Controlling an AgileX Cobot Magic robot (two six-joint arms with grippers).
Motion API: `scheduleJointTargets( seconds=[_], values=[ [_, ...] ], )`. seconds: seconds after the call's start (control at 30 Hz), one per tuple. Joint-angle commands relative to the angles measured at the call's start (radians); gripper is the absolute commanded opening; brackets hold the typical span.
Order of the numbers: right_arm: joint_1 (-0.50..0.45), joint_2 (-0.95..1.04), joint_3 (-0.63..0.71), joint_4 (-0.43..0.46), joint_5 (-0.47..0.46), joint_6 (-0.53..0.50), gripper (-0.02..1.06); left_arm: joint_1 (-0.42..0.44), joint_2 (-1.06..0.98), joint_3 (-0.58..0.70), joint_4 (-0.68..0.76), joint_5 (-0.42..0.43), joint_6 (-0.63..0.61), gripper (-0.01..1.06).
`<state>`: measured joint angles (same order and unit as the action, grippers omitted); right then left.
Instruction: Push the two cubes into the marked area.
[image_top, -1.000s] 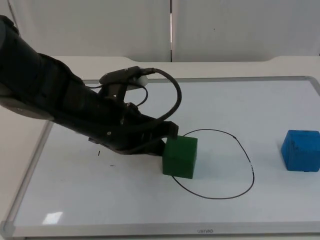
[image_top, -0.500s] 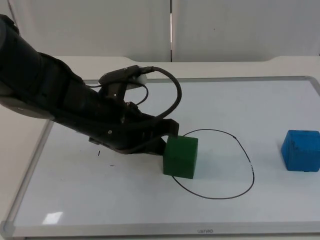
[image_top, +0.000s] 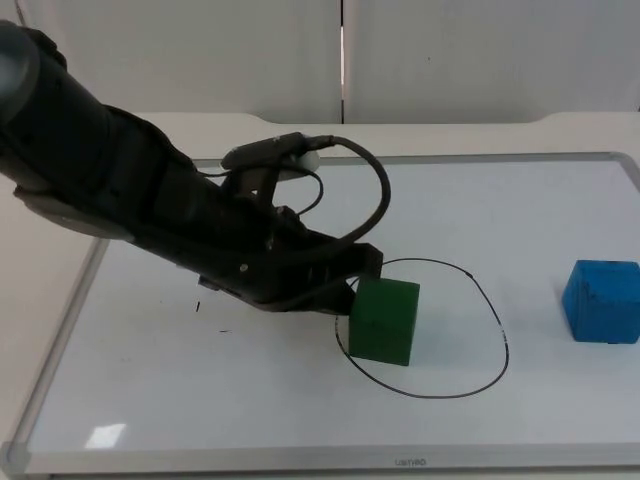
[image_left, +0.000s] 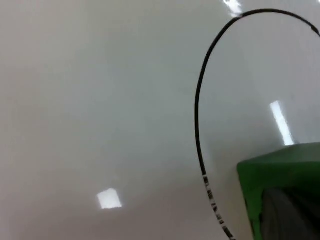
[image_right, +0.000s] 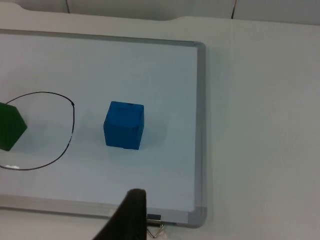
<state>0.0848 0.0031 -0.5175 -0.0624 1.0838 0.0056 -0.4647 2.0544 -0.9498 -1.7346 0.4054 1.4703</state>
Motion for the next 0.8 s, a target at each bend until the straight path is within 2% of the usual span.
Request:
scheduleJointTargets(
  seconds=[0.0,0.77],
  values=[
    [-0.002,-0.003,0.003,-0.005,-0.005,0.0,1.05,-0.013,0.002,-0.003,-0.01,0.003,-0.01,0.0],
    [-0.002,-0.003,0.003,-0.005,-0.005,0.0,1.05,-0.053,0.004,-0.046,-0.01,-0.012,-0.017,0.0]
  ],
)
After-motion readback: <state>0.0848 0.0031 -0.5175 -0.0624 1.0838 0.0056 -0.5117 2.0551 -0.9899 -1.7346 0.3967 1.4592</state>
